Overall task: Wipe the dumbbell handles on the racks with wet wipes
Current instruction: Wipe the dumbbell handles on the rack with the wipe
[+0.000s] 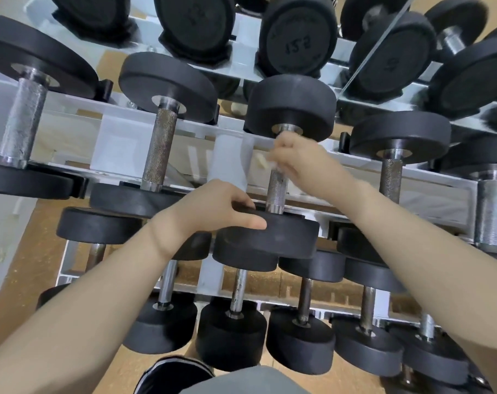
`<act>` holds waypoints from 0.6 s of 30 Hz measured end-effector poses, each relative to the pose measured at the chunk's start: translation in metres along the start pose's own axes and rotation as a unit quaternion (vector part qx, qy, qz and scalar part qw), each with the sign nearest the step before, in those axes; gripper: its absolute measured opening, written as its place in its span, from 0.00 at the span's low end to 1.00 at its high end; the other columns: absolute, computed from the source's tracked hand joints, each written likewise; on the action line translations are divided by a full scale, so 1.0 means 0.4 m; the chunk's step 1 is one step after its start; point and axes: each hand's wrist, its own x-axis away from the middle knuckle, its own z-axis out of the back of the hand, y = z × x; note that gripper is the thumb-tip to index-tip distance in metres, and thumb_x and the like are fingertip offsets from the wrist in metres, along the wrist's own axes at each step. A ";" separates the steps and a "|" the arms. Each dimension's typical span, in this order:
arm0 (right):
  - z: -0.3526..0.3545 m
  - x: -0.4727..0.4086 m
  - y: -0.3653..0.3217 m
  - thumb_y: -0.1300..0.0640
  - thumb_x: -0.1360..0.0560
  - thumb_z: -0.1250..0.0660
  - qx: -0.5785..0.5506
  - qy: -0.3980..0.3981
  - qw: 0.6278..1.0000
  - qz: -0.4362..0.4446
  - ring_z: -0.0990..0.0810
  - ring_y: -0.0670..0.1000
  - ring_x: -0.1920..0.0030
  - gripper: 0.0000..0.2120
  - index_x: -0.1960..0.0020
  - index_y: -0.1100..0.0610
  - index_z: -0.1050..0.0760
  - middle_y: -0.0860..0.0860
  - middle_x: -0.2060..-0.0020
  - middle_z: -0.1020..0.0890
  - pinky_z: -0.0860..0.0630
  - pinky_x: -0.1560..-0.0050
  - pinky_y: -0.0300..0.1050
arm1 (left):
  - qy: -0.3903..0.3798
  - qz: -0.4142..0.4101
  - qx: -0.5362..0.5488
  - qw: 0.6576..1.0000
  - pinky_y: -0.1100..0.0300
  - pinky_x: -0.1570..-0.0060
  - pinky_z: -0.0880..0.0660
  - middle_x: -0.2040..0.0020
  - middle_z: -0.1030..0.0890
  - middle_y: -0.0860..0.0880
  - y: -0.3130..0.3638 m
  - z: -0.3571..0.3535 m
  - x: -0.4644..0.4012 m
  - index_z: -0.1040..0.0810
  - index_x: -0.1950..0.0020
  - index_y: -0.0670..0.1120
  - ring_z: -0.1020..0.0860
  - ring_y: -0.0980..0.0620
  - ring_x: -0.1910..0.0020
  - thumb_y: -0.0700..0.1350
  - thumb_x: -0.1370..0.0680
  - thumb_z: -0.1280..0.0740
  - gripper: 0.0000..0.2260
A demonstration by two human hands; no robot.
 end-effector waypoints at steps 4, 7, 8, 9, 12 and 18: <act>-0.016 -0.085 0.018 0.59 0.25 0.42 0.037 -0.023 0.986 -0.159 0.25 0.55 0.52 0.09 0.47 0.56 0.26 0.54 0.51 0.24 0.31 0.56 0.47 | 0.016 0.028 -0.008 0.999 0.52 0.50 0.23 0.57 0.17 0.53 -0.002 -0.003 0.000 0.17 0.52 0.50 0.21 0.55 0.55 0.60 0.34 0.29 0.18; -0.025 -0.083 0.002 0.68 0.27 0.40 0.167 -0.141 0.972 -0.084 0.27 0.58 0.43 0.15 0.43 0.59 0.24 0.56 0.42 0.27 0.30 0.49 0.48 | 0.010 0.030 -0.016 0.999 0.54 0.52 0.23 0.58 0.18 0.54 -0.001 -0.003 0.002 0.17 0.51 0.51 0.21 0.55 0.55 0.62 0.35 0.31 0.20; -0.027 -0.070 -0.010 0.69 0.28 0.40 0.166 -0.165 0.970 -0.065 0.26 0.58 0.43 0.16 0.44 0.59 0.23 0.55 0.43 0.26 0.28 0.49 0.49 | 0.010 0.032 -0.021 0.999 0.53 0.52 0.23 0.57 0.18 0.54 -0.002 -0.003 0.002 0.17 0.51 0.51 0.21 0.55 0.55 0.63 0.35 0.31 0.20; -0.026 -0.054 -0.031 0.69 0.28 0.40 0.150 -0.190 0.969 -0.047 0.25 0.58 0.45 0.15 0.45 0.59 0.23 0.55 0.45 0.25 0.27 0.50 0.48 | 0.012 0.035 -0.025 0.999 0.52 0.51 0.23 0.56 0.18 0.54 -0.001 -0.003 0.003 0.18 0.50 0.51 0.22 0.55 0.55 0.63 0.34 0.31 0.20; -0.024 -0.015 -0.071 0.68 0.28 0.42 0.125 -0.240 0.962 0.028 0.23 0.56 0.49 0.16 0.46 0.58 0.22 0.54 0.50 0.22 0.29 0.54 0.45 | 0.012 0.042 -0.031 0.999 0.51 0.47 0.25 0.52 0.18 0.51 0.002 -0.001 0.001 0.19 0.46 0.52 0.22 0.53 0.51 0.62 0.34 0.30 0.21; -0.023 -0.081 0.037 0.73 0.34 0.40 0.114 -0.031 0.989 -0.085 0.22 0.61 0.50 0.16 0.51 0.62 0.20 0.58 0.51 0.21 0.26 0.53 0.50 | 0.001 0.054 -0.034 0.998 0.52 0.46 0.25 0.51 0.19 0.53 0.002 0.001 -0.003 0.19 0.46 0.52 0.23 0.54 0.50 0.63 0.35 0.30 0.23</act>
